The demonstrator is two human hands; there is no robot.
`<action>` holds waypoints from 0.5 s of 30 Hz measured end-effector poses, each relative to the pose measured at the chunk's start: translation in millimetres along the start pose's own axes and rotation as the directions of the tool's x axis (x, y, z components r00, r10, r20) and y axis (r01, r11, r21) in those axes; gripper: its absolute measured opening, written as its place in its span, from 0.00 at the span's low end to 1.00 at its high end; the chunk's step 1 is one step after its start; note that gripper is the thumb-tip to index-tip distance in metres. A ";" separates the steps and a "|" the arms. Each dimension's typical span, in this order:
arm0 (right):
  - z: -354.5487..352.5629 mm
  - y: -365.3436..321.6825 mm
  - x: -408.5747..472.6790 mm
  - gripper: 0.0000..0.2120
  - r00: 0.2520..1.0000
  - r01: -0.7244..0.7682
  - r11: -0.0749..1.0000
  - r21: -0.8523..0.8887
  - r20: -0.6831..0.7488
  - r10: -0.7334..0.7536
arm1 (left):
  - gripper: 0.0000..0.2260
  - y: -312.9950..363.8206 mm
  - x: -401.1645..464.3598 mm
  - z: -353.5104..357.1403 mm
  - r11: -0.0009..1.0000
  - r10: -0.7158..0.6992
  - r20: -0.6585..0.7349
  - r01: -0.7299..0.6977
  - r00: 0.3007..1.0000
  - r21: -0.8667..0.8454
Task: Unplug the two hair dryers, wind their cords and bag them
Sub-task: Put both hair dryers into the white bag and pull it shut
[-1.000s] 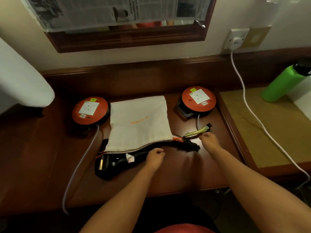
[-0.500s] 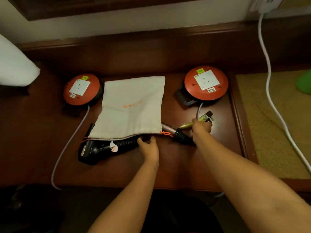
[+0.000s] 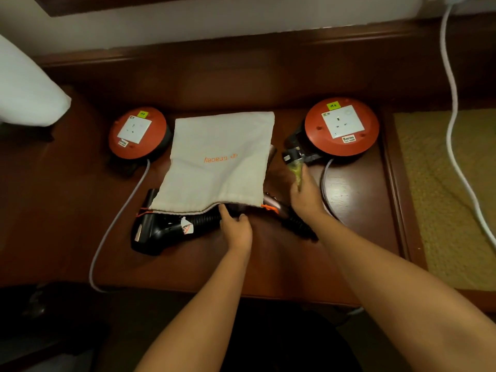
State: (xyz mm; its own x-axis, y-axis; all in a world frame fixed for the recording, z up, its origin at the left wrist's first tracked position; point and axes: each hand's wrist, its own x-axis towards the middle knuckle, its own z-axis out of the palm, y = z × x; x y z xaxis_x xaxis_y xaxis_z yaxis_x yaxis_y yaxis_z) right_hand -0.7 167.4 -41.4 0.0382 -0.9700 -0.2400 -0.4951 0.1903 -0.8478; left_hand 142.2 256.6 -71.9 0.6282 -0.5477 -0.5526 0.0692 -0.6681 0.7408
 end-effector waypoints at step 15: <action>-24.1 35.8 -78.6 0.60 0.947 0.032 0.966 -0.256 0.317 0.053 | 0.25 -4.4 -64.5 -26.1 0.960 0.233 0.057 -0.239 0.971 0.143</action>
State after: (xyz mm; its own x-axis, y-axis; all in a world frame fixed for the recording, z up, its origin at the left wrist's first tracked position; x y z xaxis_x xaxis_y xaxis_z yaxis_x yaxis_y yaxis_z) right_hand -42.3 246.8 -41.5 0.2850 -0.8607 -0.4217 -0.6992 0.1142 -0.7057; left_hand 121.6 308.1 -29.5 0.5821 -0.7157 -0.3858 -0.1944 -0.5832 0.7887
